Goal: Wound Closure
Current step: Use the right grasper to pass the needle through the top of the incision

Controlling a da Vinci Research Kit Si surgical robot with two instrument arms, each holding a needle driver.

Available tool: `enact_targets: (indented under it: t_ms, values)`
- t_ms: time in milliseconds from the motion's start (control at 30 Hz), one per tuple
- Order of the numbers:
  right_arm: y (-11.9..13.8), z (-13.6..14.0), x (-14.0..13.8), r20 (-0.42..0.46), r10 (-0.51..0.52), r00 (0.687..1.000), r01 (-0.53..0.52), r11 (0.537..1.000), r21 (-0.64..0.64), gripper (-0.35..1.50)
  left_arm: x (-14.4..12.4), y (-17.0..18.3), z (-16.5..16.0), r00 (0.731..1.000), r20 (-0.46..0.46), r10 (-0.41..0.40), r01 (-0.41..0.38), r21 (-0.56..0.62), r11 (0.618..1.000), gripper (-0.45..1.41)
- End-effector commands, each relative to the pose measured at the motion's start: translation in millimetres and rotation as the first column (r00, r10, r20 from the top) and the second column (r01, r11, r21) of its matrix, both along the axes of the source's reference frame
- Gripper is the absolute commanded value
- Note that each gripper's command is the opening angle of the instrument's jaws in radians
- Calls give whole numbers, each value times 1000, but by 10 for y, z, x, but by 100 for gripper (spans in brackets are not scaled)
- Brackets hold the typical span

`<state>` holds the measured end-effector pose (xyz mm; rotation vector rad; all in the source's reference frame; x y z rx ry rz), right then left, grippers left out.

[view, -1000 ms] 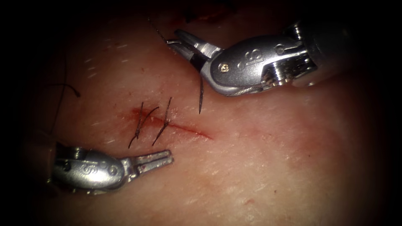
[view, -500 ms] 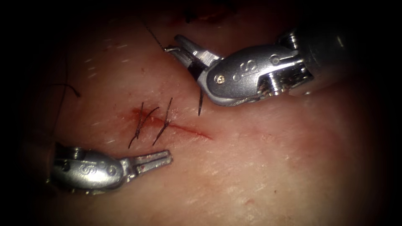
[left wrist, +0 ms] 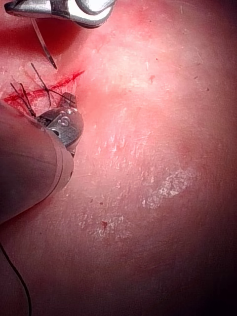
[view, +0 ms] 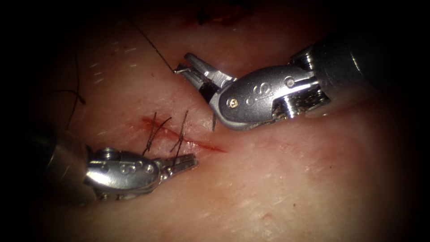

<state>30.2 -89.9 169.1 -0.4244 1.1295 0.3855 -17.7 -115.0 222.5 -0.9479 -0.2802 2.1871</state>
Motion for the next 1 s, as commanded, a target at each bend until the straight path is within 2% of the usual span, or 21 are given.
enact_targets:
  t_ms: [33,167,300,1000]
  values:
    - [-12,0,8,-3,0,1000,0,1000,6,-35,-11,-16,2,1000,-3,-7,7,17,1000,-35]
    - [-13,-1,8,-14,4,1000,-3,1000,20,-35,-12,-26,23,1000,-8,24,-23,57,998,-40]
    - [-14,0,8,-15,5,1000,-5,999,32,-35,-14,-36,30,998,-23,51,-49,74,996,-42]
    - [-48,4,7,-8,0,1000,1,996,85,-35,23,-63,36,993,-48,111,-105,101,989,-45]
